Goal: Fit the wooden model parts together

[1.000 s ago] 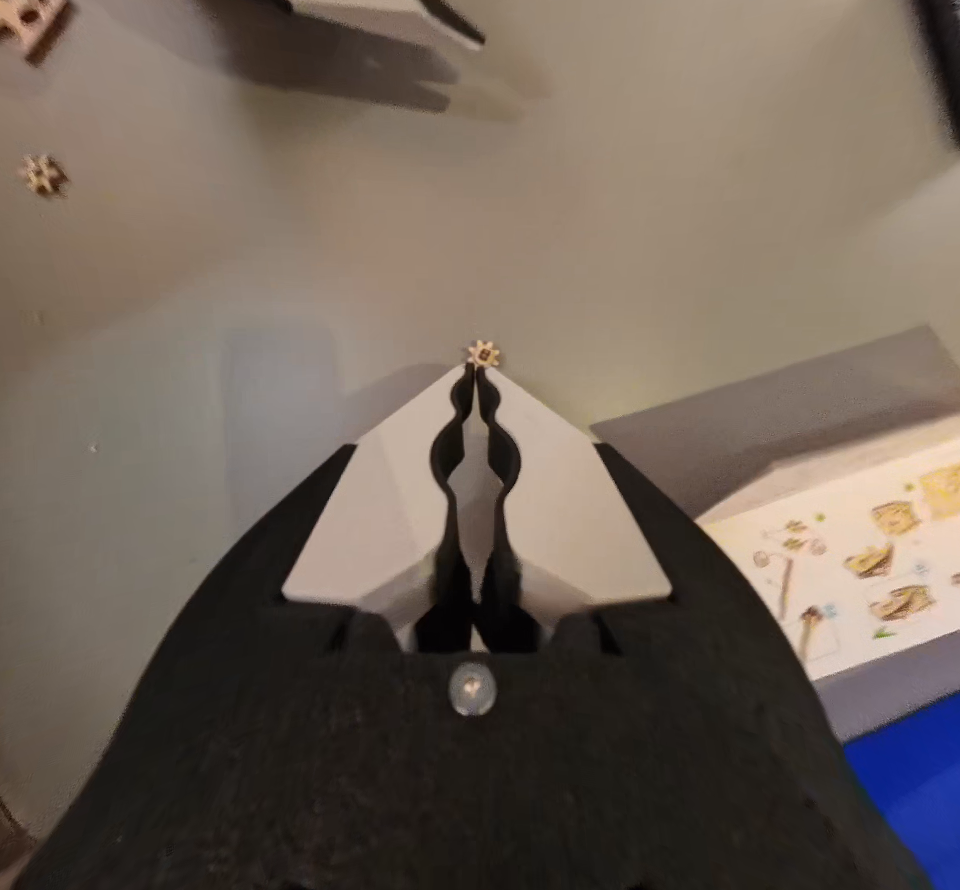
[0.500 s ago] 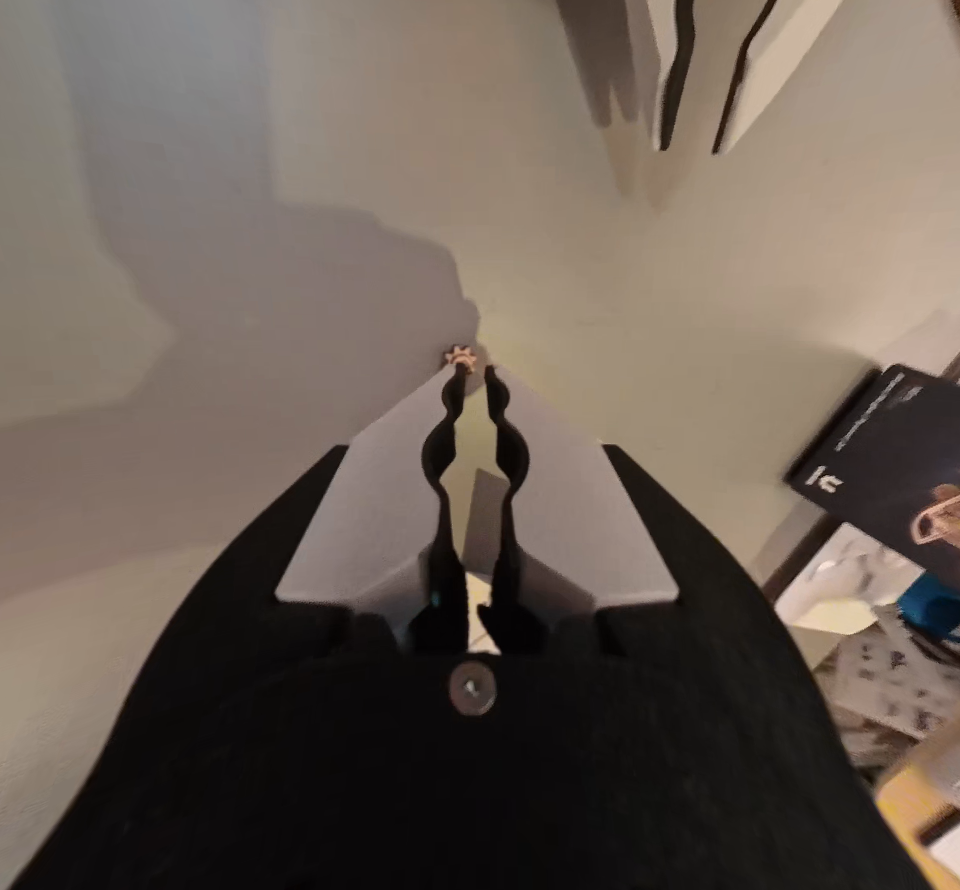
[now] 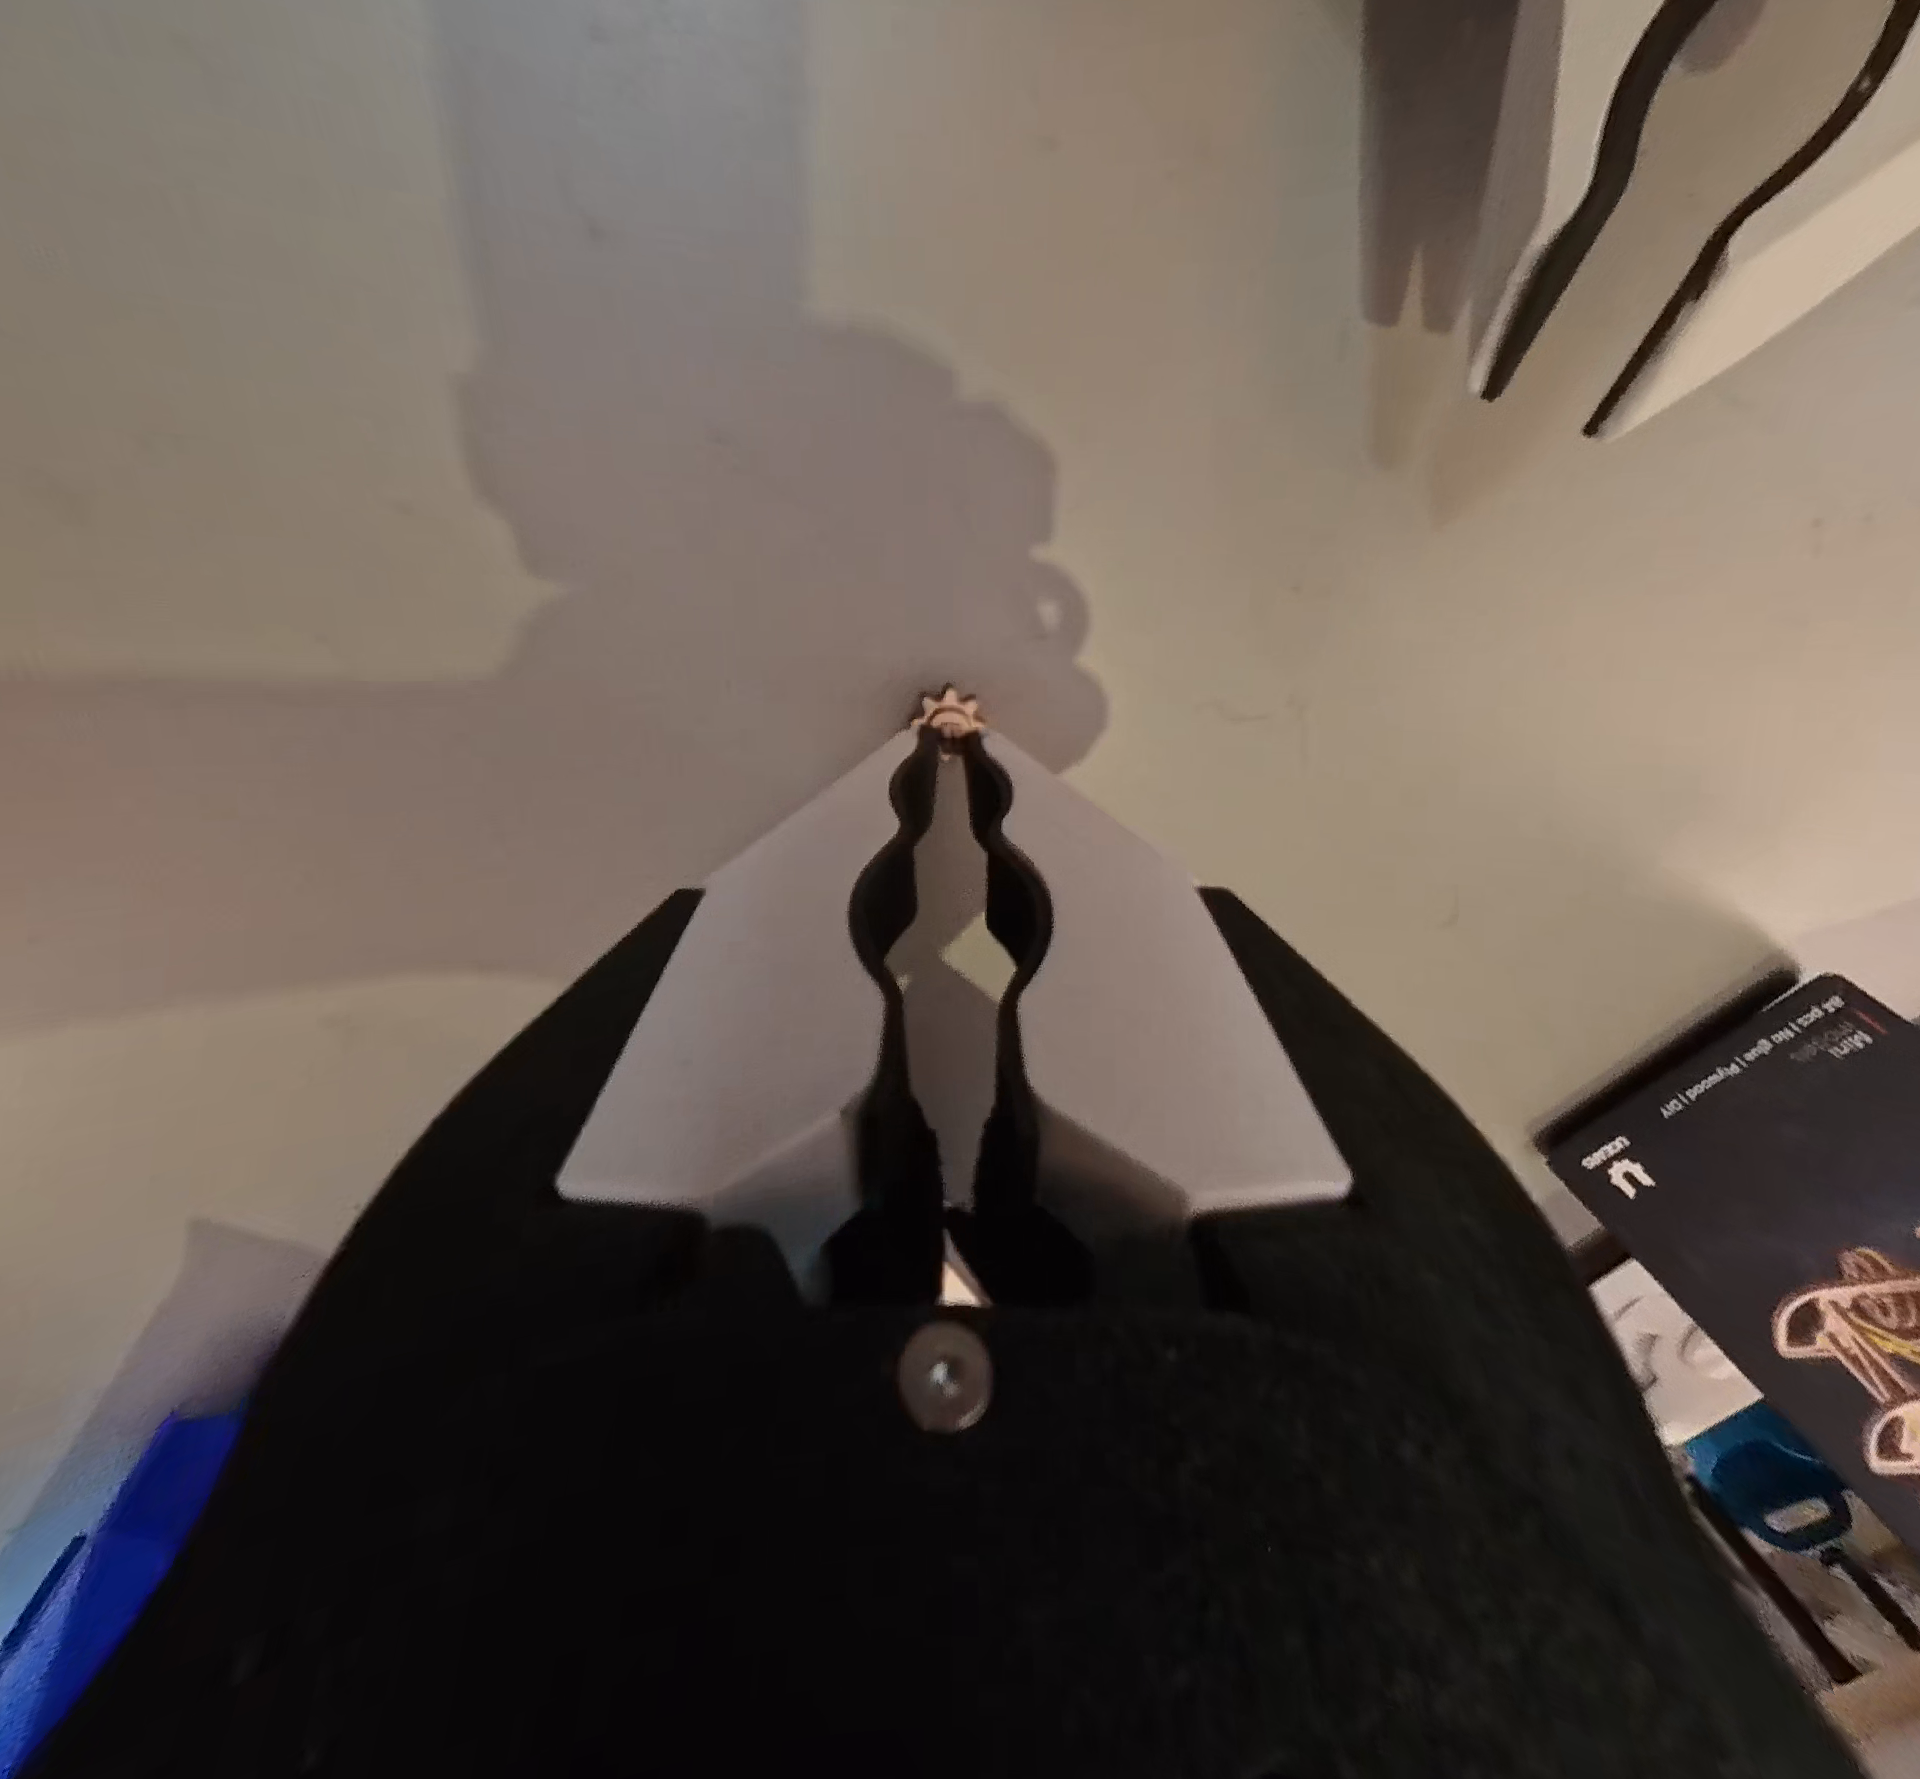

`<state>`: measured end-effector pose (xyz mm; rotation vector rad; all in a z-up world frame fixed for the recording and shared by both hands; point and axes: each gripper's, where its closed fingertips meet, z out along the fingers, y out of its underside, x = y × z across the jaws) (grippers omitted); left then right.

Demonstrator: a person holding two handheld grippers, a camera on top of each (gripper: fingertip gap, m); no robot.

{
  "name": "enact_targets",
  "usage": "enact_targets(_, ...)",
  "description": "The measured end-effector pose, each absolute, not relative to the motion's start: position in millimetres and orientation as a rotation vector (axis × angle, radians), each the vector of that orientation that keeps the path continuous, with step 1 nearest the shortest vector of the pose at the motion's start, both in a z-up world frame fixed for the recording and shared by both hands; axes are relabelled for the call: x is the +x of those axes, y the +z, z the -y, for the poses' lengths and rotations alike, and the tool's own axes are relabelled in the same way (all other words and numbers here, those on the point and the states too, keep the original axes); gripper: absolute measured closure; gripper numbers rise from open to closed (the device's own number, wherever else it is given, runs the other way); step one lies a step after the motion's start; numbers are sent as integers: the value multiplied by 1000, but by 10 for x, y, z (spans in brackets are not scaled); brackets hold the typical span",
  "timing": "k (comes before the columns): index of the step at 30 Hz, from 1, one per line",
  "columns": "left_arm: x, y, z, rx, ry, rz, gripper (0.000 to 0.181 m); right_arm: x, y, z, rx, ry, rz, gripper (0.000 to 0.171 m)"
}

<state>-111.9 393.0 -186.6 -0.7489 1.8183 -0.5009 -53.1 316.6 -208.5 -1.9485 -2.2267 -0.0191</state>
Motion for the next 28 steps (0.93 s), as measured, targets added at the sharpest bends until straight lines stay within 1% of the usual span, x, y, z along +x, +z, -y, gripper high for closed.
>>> enact_targets(15,-1118,-1868,-3932,-751,-496,-1818,171,-524,-2091,-3181,-1963,-12,2249,168)
enact_targets(23,-1118,-1862,-3934,-754,-501,-1815,173,-525,-2099,-3190,-2104,42,2266,169)
enact_targets(28,-1118,-1860,-3934,-754,-502,-1814,173,-519,-2103,-3195,-2097,43,2254,169)
